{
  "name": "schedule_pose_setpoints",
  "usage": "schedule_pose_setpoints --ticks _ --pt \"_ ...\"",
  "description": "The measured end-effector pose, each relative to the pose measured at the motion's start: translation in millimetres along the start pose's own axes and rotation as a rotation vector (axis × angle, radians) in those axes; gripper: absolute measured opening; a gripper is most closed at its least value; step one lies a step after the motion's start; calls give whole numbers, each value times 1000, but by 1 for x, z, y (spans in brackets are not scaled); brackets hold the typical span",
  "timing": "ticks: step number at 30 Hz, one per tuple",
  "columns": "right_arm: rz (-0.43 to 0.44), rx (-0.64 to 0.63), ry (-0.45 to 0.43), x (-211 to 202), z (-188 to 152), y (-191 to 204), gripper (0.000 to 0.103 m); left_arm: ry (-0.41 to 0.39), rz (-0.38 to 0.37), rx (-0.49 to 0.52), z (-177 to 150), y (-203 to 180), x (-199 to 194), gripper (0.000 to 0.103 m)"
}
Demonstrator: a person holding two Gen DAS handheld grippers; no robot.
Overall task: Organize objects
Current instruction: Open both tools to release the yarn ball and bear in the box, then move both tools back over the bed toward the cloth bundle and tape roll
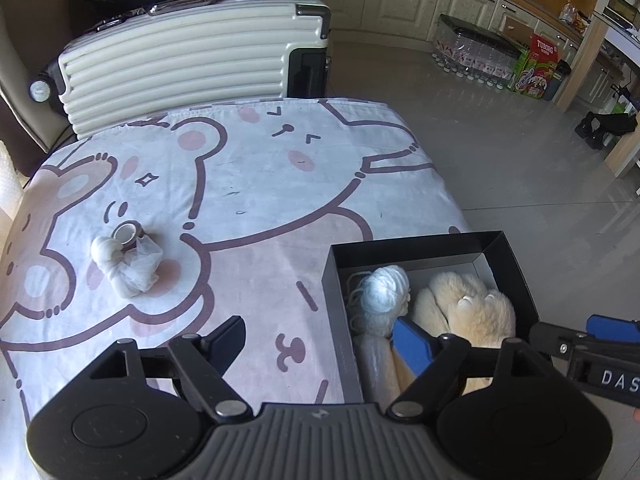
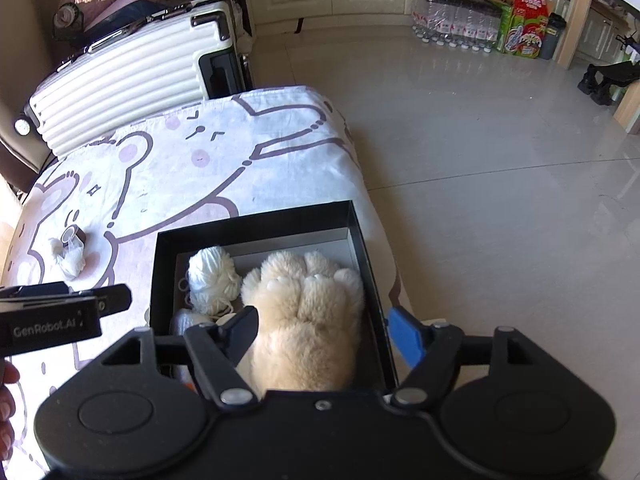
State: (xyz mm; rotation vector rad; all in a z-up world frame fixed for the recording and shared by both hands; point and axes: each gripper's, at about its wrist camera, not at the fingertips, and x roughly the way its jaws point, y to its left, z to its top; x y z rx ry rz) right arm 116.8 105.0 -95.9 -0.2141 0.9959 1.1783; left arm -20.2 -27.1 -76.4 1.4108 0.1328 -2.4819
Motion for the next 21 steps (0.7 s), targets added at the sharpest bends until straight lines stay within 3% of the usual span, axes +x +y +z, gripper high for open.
schedule_pose_setpoints --ticks 8,12,21 --pt "-37 24 -37 -16 -6 -8 80 -10 50 0 -7 5 -16 97" --pt "-62 26 -50 -22 -10 -11 88 -20 69 -2 -12 6 -22 102" --pt "-78 30 -85 -34 -15 -16 101 -26 81 7 -18 3 -30 103"
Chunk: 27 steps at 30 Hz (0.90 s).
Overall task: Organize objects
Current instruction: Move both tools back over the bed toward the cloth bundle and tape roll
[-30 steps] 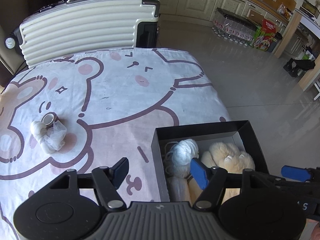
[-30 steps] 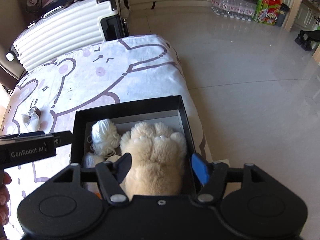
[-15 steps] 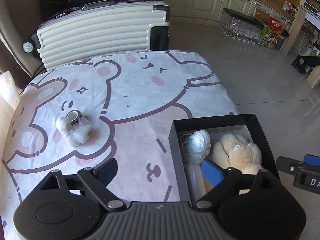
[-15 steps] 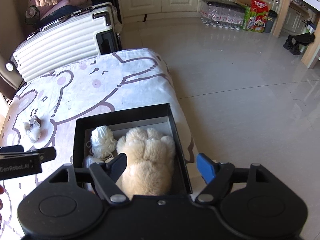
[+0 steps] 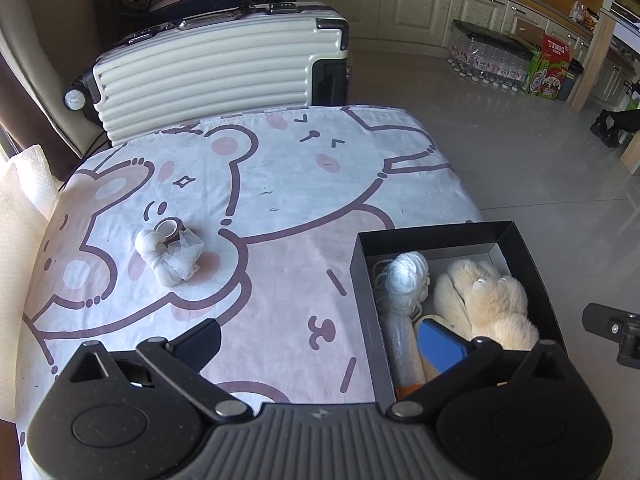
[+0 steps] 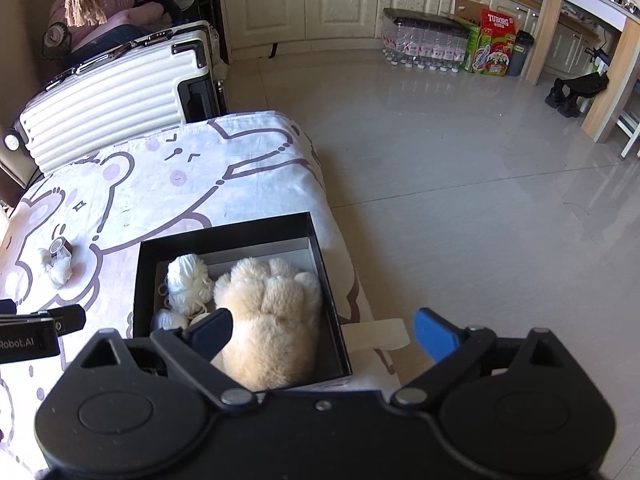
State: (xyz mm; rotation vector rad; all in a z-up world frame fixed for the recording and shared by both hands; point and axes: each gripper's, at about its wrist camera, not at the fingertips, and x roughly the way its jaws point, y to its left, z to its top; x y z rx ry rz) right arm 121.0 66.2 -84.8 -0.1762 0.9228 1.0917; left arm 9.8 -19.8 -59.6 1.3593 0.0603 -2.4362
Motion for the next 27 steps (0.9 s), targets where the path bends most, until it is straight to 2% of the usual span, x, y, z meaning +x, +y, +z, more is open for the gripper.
schedule_pose_setpoints --ticks 27 --pt "-65 10 -36 -10 -4 -16 103 -10 -13 -21 -3 -3 -9 103"
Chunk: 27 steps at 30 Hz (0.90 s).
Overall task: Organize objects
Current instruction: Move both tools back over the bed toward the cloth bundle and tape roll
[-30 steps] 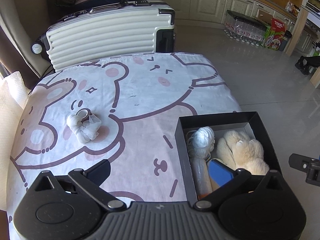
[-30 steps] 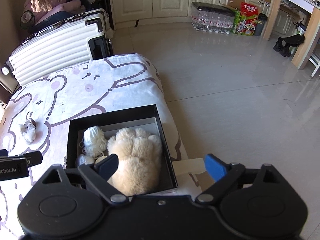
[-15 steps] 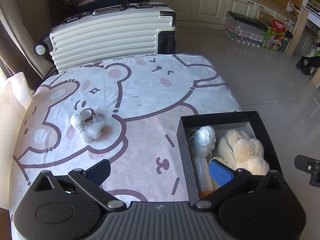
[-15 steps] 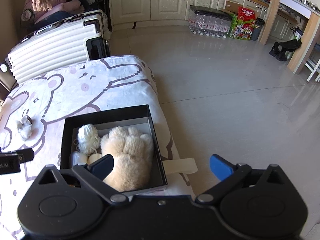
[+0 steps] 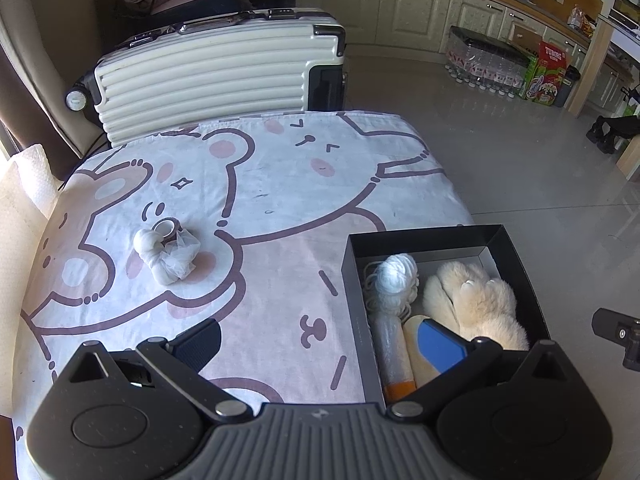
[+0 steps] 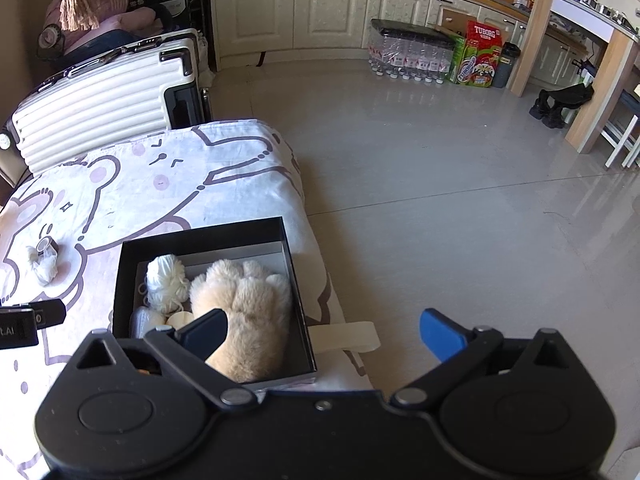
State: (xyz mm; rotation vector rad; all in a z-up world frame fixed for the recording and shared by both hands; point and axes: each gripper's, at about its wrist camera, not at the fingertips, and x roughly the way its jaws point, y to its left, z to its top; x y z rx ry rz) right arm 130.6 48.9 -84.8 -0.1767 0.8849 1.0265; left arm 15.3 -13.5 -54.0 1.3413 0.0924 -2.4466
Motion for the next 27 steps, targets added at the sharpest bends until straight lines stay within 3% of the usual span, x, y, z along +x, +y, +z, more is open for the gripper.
schedule_pose_setpoints --ticks 12,27 --pt "11 -16 -14 -1 5 24 103 -12 18 -33 2 26 -8 103" --pt "80 -86 -40 -9 15 96 103 -36 85 -116 -3 94 -31 103"
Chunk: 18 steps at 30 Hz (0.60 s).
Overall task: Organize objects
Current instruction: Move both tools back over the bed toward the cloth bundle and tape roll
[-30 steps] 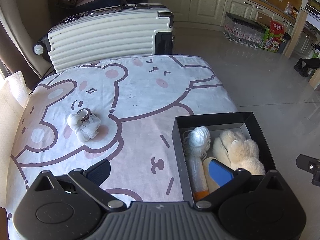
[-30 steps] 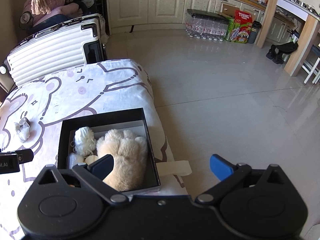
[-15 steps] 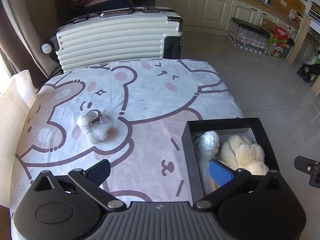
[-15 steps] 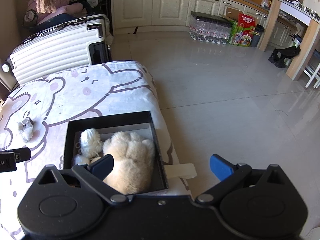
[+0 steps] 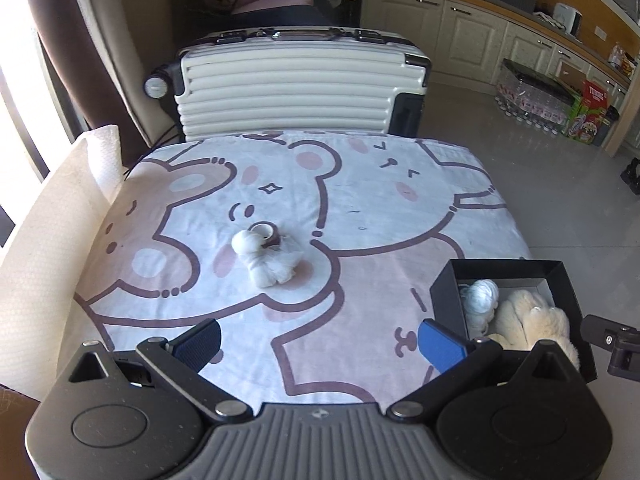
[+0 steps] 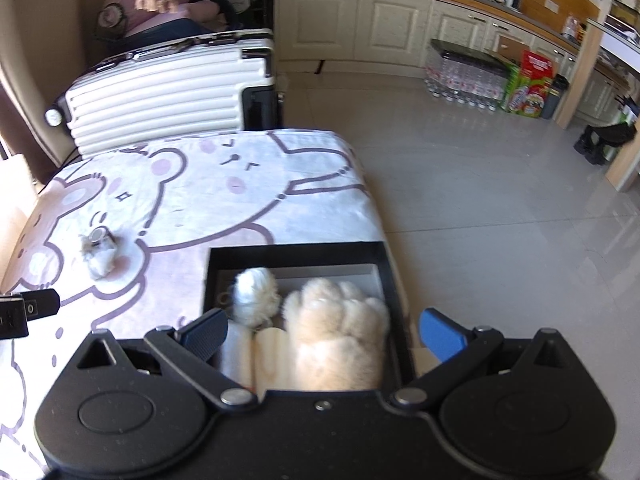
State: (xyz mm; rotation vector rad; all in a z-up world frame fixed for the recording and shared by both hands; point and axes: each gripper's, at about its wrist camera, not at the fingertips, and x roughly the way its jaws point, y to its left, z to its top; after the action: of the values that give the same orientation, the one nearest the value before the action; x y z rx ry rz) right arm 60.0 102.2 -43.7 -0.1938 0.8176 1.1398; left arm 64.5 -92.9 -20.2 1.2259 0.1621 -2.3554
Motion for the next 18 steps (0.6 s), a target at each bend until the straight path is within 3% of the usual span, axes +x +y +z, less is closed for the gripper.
schedule_pose_setpoints --ticks 18 --pt "61 -58 -19 3 11 77 103 -15 66 -99 -3 78 -15 103"
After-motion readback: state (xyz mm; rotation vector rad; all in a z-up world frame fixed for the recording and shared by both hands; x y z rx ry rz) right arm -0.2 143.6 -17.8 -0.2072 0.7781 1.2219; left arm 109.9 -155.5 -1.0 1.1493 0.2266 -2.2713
